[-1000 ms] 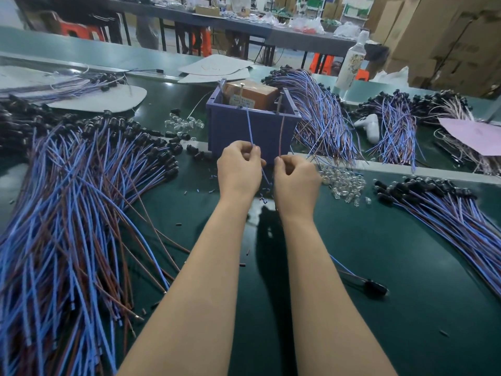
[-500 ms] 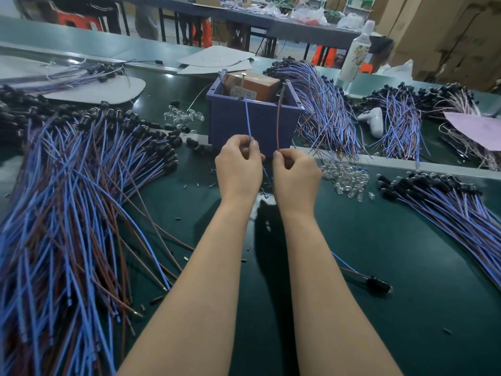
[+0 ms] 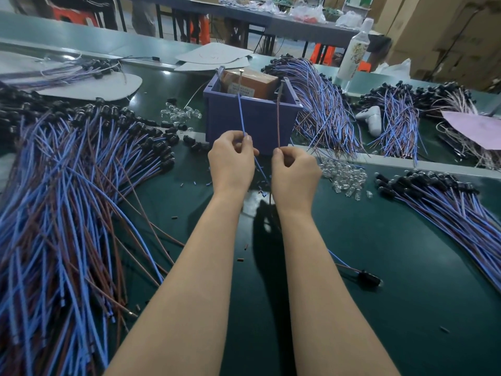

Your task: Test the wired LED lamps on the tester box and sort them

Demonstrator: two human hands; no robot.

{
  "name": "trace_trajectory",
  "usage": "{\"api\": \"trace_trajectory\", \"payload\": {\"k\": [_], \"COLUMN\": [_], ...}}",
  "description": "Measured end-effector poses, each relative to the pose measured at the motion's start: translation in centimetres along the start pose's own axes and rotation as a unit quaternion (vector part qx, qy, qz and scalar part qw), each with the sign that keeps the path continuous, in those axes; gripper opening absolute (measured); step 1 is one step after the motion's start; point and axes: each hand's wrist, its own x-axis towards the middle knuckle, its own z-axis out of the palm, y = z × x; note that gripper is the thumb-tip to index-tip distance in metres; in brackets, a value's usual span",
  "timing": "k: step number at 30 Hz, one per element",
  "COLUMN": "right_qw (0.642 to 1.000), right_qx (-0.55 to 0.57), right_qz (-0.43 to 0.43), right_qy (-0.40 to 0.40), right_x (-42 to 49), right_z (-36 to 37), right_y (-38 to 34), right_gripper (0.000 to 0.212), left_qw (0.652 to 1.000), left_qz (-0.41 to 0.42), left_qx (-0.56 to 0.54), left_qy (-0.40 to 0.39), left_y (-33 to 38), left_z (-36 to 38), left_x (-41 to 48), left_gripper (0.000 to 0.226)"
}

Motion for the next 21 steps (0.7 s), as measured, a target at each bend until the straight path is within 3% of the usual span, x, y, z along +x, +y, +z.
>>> {"api": "trace_trajectory", "payload": {"k": [21], "right_qw": [1.000], "right_qx": [0.003], "right_qz": [0.009], "right_qy": [-0.004], "right_x": [0.13], "right_z": [0.25], "right_y": [0.31], "right_gripper": [0.018], "left_qw": [1.000], "left_qz": [0.002], "left_qx": [0.000], "left_qy": [-0.016], "left_y": [-0.03], "left_z": [-0.03], "left_x": [-0.05], "left_gripper": [0.007]}}
